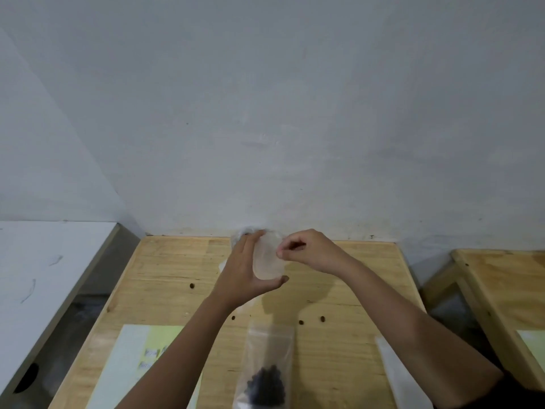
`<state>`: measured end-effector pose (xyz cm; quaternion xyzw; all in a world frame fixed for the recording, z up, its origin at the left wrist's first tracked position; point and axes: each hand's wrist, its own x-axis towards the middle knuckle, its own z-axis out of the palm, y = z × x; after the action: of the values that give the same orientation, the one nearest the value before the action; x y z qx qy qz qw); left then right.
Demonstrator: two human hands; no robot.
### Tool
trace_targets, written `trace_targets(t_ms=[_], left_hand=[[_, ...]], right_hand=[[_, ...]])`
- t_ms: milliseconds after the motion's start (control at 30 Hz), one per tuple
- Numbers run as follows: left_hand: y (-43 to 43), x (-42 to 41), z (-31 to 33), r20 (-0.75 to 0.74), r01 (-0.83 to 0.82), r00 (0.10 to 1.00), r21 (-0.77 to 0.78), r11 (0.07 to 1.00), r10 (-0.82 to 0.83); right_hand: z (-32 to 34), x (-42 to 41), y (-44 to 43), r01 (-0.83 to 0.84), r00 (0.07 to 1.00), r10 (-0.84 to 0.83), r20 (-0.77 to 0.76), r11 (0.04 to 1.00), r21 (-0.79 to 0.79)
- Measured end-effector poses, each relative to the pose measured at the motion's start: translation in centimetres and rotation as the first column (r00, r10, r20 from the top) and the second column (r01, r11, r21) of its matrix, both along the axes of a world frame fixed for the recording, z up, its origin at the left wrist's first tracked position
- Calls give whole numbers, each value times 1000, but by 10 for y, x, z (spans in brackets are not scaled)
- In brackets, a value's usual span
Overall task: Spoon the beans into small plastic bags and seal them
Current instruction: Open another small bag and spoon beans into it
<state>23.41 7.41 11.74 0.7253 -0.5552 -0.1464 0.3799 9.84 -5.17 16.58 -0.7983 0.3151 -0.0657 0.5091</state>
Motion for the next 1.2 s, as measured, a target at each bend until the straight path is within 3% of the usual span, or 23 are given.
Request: trace_targets(t_ms=[133,300,400,533,633,833,1033,1133,1200], left_hand=[[20,31,-15,-66,-93,993,42,995,95],[42,70,-28,-115,-183,975,80,980,191],[50,90,-33,-145,-209,965,87,974,220],[55,110,-39,-183,-212,957,99,972,227],[52,120,-41,-204,-188,957,112,976,208],[44,135,-45,-224,-145,960,126,981,170],[40,143,-50,-256,-108,957,132,985,139],[37,149,-51,-263,-101,955,137,985,135],[36,151,-53,-264,-95,956,138,986,129]], right_hand=[[-31,20,-13,211,974,-211,80,977,14],[-80,33,-20,331,926,-361,-111,918,-220],[-95,42,-14,355,908,-373,-189,927,-122],[-103,64,3,265,934,-238,-267,962,70],[-117,79,13,346,931,-325,-167,931,117],[-120,93,4,603,798,-600,63,795,-59],[-106,101,-10,699,706,-662,251,707,-102],[-111,107,-12,709,704,-663,255,680,-188],[-119,112,-6,720,692,-687,222,680,-140]])
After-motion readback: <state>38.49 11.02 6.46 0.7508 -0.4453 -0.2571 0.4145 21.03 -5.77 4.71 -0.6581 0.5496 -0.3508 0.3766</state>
